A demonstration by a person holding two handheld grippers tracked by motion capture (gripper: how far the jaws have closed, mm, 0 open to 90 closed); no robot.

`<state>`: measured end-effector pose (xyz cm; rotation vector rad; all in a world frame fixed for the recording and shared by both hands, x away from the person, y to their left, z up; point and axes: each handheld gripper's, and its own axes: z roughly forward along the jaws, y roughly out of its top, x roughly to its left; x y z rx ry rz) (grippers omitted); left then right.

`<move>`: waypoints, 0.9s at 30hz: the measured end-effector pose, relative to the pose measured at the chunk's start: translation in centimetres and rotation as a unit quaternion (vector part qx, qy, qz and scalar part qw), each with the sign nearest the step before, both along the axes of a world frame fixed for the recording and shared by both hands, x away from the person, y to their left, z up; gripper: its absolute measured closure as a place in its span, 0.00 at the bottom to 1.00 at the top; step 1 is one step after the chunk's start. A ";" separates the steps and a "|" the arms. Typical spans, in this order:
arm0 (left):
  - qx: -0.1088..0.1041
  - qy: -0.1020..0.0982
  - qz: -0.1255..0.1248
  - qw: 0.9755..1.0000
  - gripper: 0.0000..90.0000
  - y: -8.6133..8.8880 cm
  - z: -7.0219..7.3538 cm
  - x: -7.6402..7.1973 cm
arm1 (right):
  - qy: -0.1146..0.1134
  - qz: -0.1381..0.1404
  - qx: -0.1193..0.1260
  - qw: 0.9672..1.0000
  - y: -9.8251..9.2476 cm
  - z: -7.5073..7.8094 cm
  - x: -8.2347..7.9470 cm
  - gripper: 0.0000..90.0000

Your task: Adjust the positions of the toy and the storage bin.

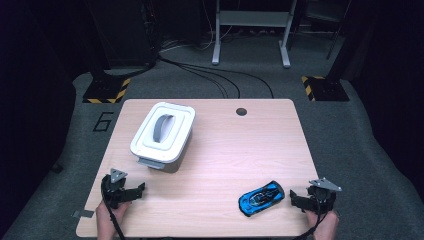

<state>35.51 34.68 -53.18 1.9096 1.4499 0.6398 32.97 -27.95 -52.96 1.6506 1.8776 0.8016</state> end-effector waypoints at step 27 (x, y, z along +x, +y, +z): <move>-0.001 0.001 -0.001 1.000 0.10 0.0 0.0 0.0 | 0.001 -0.010 0.016 1.000 -0.3 0.1 -0.2 0.00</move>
